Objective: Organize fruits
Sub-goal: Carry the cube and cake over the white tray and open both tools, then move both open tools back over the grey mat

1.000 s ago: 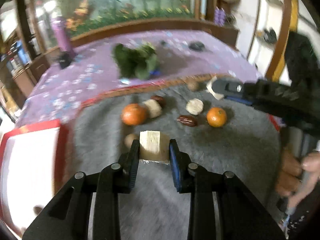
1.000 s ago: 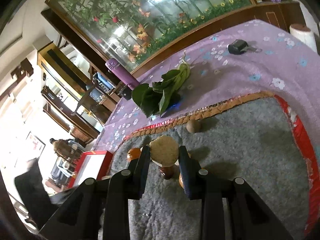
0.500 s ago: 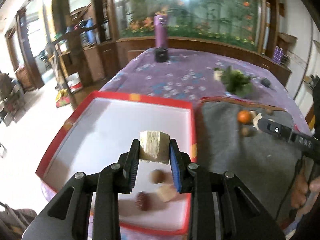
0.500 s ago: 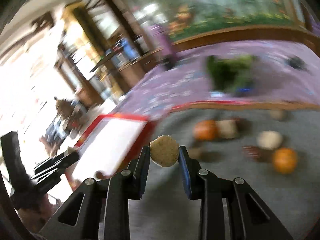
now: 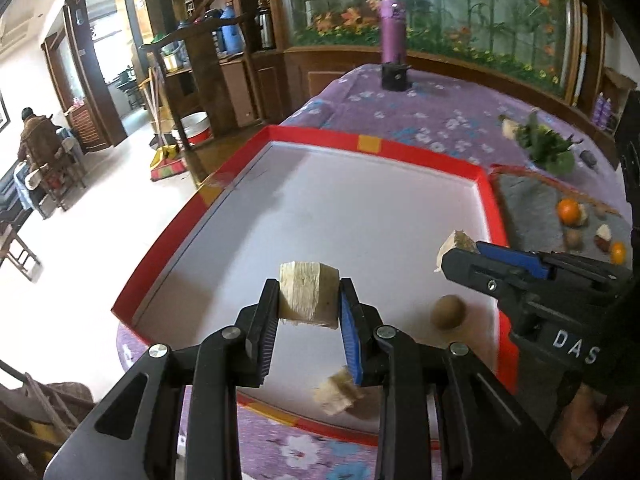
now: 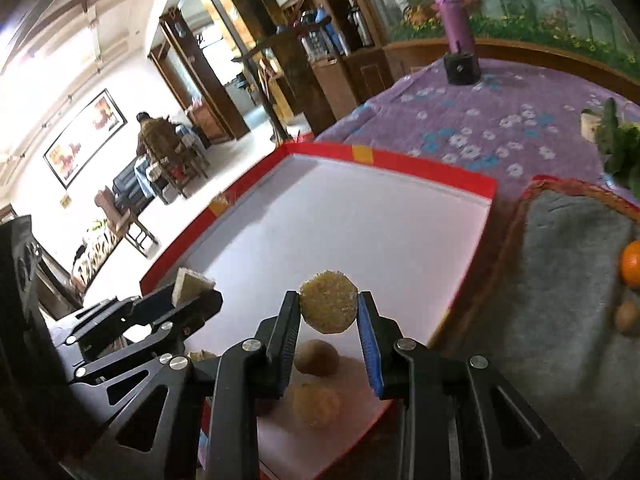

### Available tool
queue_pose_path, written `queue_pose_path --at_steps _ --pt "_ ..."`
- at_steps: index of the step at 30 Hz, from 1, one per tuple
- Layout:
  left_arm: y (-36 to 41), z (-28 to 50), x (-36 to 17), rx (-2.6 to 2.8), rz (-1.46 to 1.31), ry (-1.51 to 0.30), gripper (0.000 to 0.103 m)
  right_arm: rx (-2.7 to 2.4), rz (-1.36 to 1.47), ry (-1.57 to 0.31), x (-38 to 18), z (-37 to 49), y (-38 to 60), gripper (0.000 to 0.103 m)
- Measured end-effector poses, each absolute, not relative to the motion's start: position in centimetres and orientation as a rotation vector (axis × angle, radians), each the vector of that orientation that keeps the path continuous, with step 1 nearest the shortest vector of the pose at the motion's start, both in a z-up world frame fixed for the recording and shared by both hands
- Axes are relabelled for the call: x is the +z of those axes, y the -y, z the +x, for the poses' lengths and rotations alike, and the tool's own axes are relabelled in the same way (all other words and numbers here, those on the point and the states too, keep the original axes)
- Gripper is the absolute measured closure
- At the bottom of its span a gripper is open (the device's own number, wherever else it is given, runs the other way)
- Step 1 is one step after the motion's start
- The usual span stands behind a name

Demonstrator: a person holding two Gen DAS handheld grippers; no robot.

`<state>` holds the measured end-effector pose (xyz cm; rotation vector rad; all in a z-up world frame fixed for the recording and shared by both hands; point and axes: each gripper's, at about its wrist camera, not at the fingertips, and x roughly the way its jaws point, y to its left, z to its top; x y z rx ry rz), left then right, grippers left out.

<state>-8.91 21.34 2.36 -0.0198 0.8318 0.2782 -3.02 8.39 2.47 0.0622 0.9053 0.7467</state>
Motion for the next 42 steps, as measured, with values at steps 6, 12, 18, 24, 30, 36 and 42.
queue_pose_path --at_steps 6,12,18,24,30,36,42 --pt "-21.5 -9.3 2.3 0.32 0.02 -0.842 0.062 0.759 0.058 -0.926 2.6 -3.1 -9.1 0.071" --pt "-20.6 -10.1 4.0 0.313 0.01 -0.798 0.035 0.77 0.095 -0.84 5.0 -4.3 -6.2 0.064" --pt "-16.2 -10.5 5.6 0.211 0.055 -0.753 0.033 0.658 0.066 -0.746 6.9 -5.1 -1.2 0.058" --pt "-10.7 -11.0 8.2 0.119 0.14 -0.69 0.029 0.559 0.039 -0.638 9.0 -6.8 3.9 0.045" --pt "-7.0 -11.6 10.6 0.063 0.182 -0.626 0.026 0.486 0.071 -0.564 10.9 -7.9 9.2 0.042" --pt "-5.5 -11.5 11.2 0.047 0.208 -0.617 0.026 0.449 0.088 -0.535 11.6 -8.5 12.1 0.041" --pt "-4.7 -11.0 10.9 0.053 0.219 -0.632 0.026 0.436 0.114 -0.542 11.3 -8.2 13.8 0.041"
